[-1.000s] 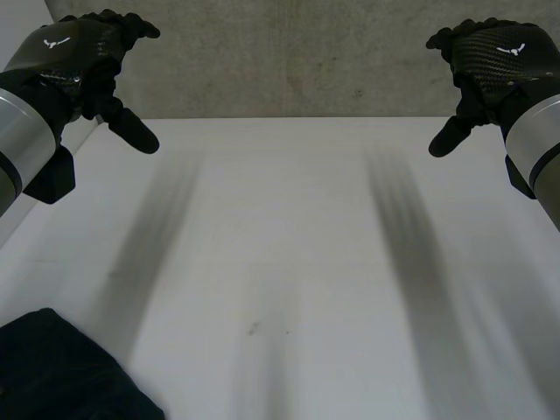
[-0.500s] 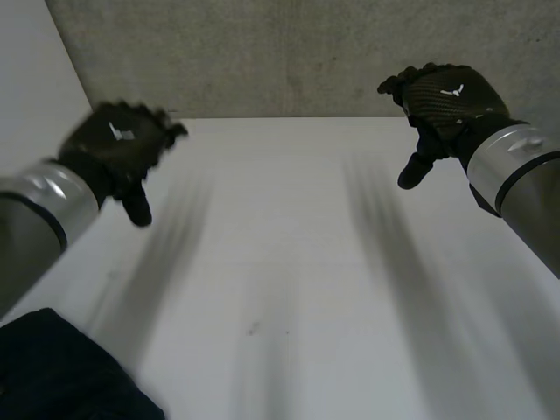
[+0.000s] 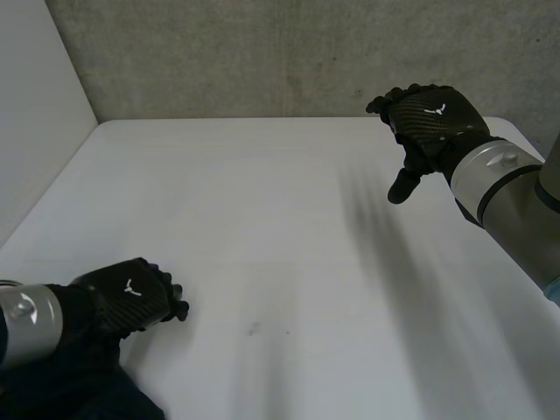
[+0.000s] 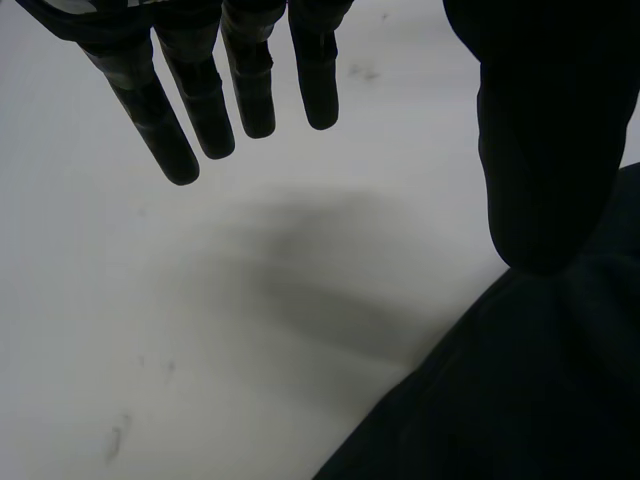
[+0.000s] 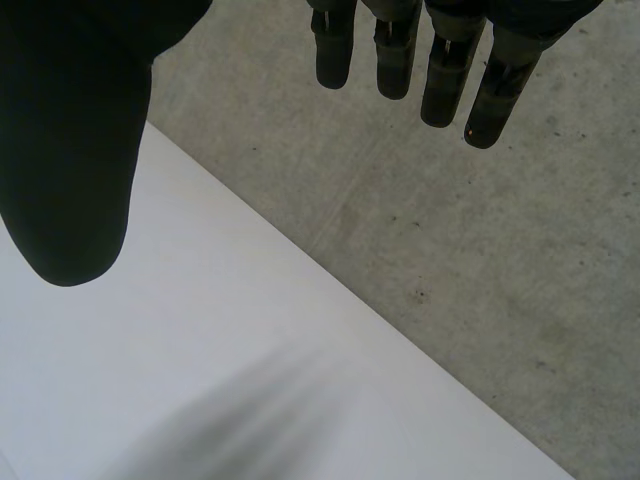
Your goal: Fold the shorts.
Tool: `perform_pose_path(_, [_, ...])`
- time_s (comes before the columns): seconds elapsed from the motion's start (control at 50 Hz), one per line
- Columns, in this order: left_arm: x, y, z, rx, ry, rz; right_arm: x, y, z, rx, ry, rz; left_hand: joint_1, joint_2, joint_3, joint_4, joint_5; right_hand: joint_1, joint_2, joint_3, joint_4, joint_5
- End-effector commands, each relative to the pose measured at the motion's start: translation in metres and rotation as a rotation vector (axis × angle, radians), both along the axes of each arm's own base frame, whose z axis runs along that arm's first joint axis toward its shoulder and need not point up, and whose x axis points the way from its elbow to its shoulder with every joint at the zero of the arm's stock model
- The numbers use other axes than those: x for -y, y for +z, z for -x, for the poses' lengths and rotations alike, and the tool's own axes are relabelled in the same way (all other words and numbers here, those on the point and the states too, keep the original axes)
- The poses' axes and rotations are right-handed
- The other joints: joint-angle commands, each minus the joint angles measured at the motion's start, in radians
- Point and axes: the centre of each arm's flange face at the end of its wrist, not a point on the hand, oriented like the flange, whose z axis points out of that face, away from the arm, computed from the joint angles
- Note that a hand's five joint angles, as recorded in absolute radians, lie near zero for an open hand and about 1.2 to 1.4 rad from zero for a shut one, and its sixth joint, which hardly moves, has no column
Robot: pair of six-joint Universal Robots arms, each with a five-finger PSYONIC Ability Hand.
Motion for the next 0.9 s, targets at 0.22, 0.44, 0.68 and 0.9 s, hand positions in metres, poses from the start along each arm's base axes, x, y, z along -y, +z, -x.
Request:
perform_pose_path(0.22, [-0.015,-0.016,-0.006,0.003,-0.004,-0.112,-0.001,-0.001,0.000,-0.001,0.002,-0.003,0.077,0.072,0.076,0.074,0.073,0.028,-0.034,-0.019,-0.051,-0.052])
perform_pose_path(0.44, [-0.025,-0.022,-0.007,0.007,-0.005,-0.150,-0.001,-0.001,0.000,-0.001,0.002,-0.003,0.106,0.101,0.105,0.103,0.102,0.028,-0.034,-0.019,-0.051,-0.052])
perform_pose_path(0.68, [-0.026,-0.027,-0.013,0.018,0.017,-0.175,0.000,-0.002,0.000,-0.002,0.002,-0.004,0.165,0.160,0.164,0.162,0.161,0.028,-0.034,-0.019,-0.051,-0.052])
perform_pose_path(0.9, [-0.022,-0.032,-0.018,0.028,0.032,-0.184,-0.002,-0.005,-0.003,-0.005,0.008,-0.011,0.188,0.183,0.187,0.185,0.185,0.028,-0.034,-0.019,-0.051,-0.052])
